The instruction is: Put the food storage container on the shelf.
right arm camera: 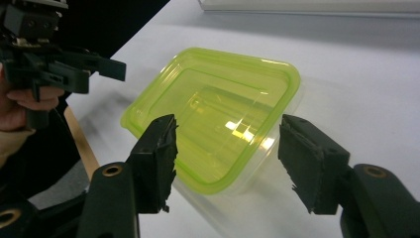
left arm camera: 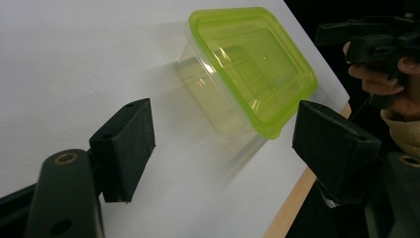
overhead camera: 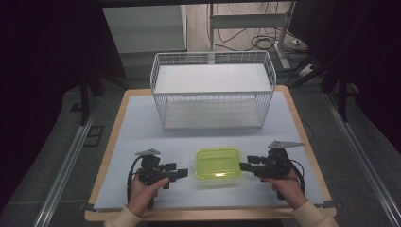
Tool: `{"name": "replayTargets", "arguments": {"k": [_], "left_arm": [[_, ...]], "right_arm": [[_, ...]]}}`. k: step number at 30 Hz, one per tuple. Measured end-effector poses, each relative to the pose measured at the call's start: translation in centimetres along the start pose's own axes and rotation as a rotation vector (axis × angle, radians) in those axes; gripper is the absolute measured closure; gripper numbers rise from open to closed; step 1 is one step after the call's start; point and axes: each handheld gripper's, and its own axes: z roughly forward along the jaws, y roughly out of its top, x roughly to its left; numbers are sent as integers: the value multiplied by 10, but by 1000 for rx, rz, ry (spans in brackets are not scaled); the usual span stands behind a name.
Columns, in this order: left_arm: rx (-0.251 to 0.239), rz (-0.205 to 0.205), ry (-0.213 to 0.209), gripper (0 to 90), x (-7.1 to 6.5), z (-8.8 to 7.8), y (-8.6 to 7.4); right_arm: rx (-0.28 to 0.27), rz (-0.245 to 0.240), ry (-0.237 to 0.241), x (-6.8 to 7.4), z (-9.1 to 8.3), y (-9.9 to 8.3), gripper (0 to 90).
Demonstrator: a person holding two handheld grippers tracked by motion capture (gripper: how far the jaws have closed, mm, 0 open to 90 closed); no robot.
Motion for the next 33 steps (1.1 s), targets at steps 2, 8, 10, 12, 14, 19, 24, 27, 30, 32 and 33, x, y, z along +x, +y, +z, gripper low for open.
{"name": "replayTargets", "arguments": {"k": [2, 8, 10, 12, 14, 19, 24, 27, 30, 32, 33], "left_arm": [[2, -21, -22, 243, 1, 5, 2], [5, -54, -40, 254, 0, 16, 9], [10, -64, -45, 255, -1, 21, 11], [19, -62, -45, 255, 0, 25, 12], [23, -88, -55, 259, 1, 30, 14], [34, -111, -68, 274, 5, 42, 18], [43, -128, -70, 296, 7, 49, 20], [47, -141, -83, 298, 7, 52, 20], [50, -142, -77, 320, 6, 54, 20], [54, -138, -77, 335, 6, 55, 20], [59, -137, -71, 363, 6, 56, 19]], "right_arm": [[9, 18, 0, -2, 4, 2, 405], [27, 68, -1, -6, 12, 5, 433], [43, 91, 2, -8, 16, 5, 452], [50, 97, 6, -11, 18, 5, 465], [59, 107, 8, -13, 20, 5, 470], [57, 122, -2, -17, 19, 5, 475], [69, 156, 3, -23, 22, 4, 499], [83, 175, 11, -25, 25, 4, 516], [88, 187, 17, -27, 28, 3, 540], [90, 185, 19, -27, 29, 3, 551], [96, 188, 22, -28, 29, 2, 565]]}}
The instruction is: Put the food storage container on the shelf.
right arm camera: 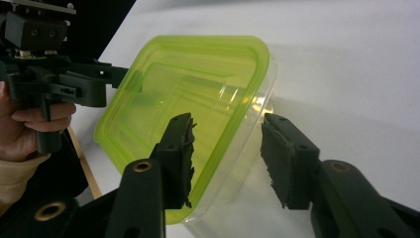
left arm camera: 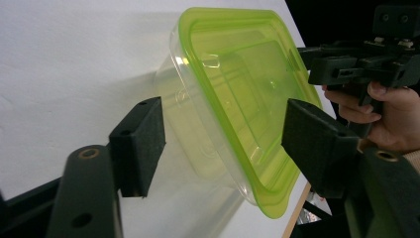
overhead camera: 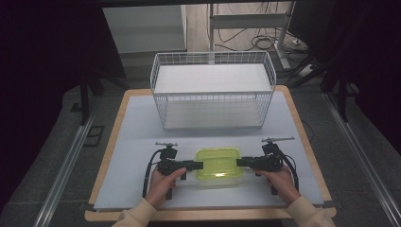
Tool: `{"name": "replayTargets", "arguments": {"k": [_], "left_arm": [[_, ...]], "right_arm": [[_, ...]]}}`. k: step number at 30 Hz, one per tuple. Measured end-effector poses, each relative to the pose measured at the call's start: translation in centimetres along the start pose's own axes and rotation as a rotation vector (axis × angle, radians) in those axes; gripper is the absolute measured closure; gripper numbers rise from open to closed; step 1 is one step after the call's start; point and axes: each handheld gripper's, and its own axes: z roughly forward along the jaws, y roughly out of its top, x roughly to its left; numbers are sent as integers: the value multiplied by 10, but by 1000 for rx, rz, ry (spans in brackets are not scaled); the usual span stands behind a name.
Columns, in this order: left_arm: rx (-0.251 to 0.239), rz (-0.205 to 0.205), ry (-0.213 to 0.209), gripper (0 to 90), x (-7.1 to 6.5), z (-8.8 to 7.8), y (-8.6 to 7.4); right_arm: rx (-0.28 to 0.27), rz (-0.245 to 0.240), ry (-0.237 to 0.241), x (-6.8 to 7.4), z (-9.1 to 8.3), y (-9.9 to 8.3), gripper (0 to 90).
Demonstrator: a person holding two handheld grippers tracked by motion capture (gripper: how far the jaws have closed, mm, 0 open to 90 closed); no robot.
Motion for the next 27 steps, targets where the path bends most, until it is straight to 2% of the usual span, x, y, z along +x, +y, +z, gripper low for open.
{"name": "replayTargets", "arguments": {"k": [2, 5, 9, 10, 19, 21, 27], "left_arm": [[5, -5, -7, 409, 0, 1, 0], [17, -3, -27, 529, 0, 2, -1], [19, 23, 8, 663, -4, 2, -2], [20, 28, 6, 683, -3, 1, -2], [-20, 63, 22, 772, -11, -6, -4], [-39, 57, 10, 799, -11, -9, -4], [-55, 77, 0, 802, -16, -16, -3]], "right_arm": [[3, 0, 3, 0, 1, 0, 591], [11, 0, 3, 0, 2, 0, 654], [29, 10, 11, 0, 3, -1, 694], [30, 12, 8, 0, 4, -2, 700], [-15, 72, 49, 5, -7, -1, 790], [-25, 58, 55, 6, -8, -2, 801], [-50, 39, 69, 11, -12, -2, 803]]}}
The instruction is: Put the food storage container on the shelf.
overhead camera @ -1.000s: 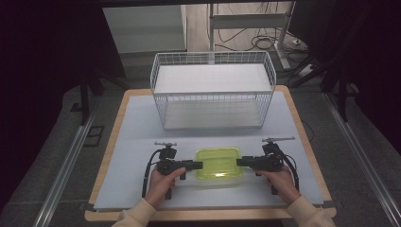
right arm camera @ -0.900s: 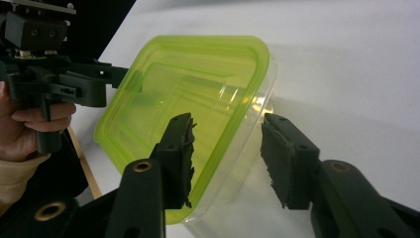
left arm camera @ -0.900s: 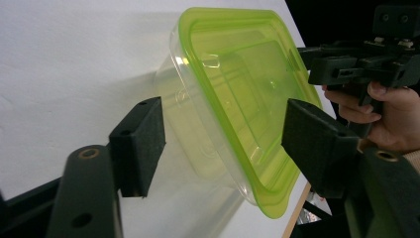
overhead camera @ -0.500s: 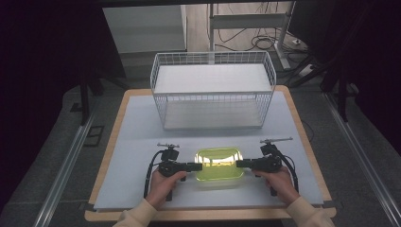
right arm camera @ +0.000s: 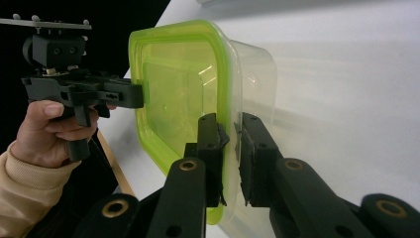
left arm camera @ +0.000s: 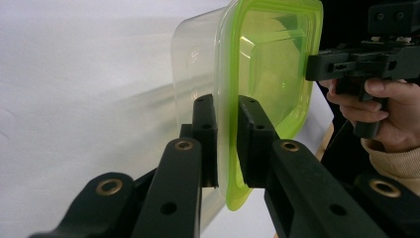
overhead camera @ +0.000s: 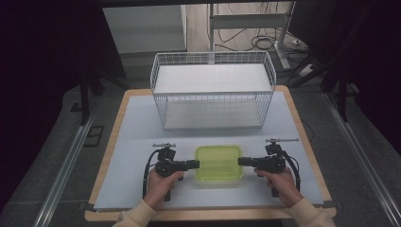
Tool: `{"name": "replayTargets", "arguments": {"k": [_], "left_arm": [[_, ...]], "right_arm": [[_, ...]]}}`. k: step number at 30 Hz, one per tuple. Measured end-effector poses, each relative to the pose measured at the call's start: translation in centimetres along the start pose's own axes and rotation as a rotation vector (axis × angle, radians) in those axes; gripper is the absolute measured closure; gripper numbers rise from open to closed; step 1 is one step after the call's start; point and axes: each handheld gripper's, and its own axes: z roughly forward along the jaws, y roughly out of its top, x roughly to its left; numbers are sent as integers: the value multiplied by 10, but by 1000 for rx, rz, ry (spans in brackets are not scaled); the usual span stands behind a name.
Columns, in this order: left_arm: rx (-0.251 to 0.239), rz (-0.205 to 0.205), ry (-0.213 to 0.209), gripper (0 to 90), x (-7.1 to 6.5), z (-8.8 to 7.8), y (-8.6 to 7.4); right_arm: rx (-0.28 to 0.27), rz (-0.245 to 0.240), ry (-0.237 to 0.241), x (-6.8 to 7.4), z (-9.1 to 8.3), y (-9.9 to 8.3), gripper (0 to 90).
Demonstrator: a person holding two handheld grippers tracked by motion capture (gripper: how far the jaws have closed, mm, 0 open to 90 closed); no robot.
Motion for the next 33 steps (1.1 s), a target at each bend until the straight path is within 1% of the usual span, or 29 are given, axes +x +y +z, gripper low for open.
{"name": "replayTargets", "arguments": {"k": [1, 5, 7, 14, 19, 33], "left_arm": [[-5, -3, -3, 802, -1, -1, 0], [-13, 19, 2, 802, -4, -5, 1], [-17, 17, -3, 802, -5, -6, 1], [-25, 31, -7, 802, -8, -9, 2], [-33, 44, -5, 801, -11, -12, 4], [-48, 57, -7, 802, -15, -18, 8]], "right_arm": [[-3, -2, 3, 0, 0, 0, 803], [-20, -26, 9, 3, -2, 1, 803], [-27, -40, 7, 5, -2, 1, 803], [-46, -69, 10, 8, -5, 2, 803], [-54, -76, 12, 10, -6, 2, 803], [-83, -107, 12, 17, -8, 5, 805]]}}
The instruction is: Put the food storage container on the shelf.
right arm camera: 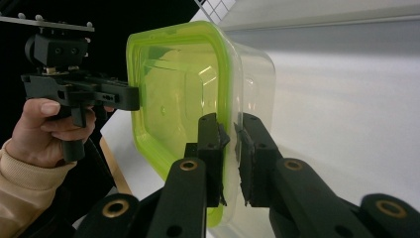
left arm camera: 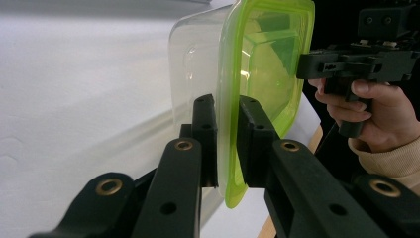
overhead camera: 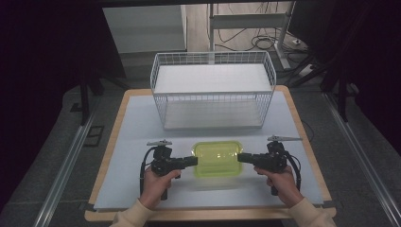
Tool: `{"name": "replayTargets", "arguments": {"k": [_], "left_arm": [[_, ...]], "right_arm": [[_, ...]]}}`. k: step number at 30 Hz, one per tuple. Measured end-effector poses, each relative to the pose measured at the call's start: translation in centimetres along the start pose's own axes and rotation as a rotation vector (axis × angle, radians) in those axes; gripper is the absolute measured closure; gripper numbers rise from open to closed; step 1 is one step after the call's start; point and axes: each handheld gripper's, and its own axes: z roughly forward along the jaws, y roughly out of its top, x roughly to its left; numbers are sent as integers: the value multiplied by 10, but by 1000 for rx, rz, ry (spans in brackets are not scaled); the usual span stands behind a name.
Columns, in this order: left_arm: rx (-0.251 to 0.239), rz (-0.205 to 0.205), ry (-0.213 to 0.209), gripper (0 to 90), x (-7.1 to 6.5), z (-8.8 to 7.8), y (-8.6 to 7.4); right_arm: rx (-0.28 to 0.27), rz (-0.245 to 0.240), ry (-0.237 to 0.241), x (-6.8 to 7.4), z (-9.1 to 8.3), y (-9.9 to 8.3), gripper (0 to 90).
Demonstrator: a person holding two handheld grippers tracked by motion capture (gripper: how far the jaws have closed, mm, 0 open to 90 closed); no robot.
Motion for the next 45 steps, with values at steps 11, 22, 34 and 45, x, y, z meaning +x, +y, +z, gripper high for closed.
{"name": "replayTargets", "arguments": {"k": [11, 22, 34, 45], "left_arm": [[-13, 3, -2, 802, -1, -6, 5], [-37, 29, -2, 802, -9, -14, 21], [-40, 53, 8, 804, -17, -19, 39], [-57, 93, 13, 806, -27, -31, 65]], "right_arm": [[-12, -21, -2, 7, 0, 7, 806], [-44, -33, 0, 15, -4, 21, 806], [-76, -65, -7, 23, -11, 35, 806], [-108, -96, -8, 35, -17, 56, 806]]}}
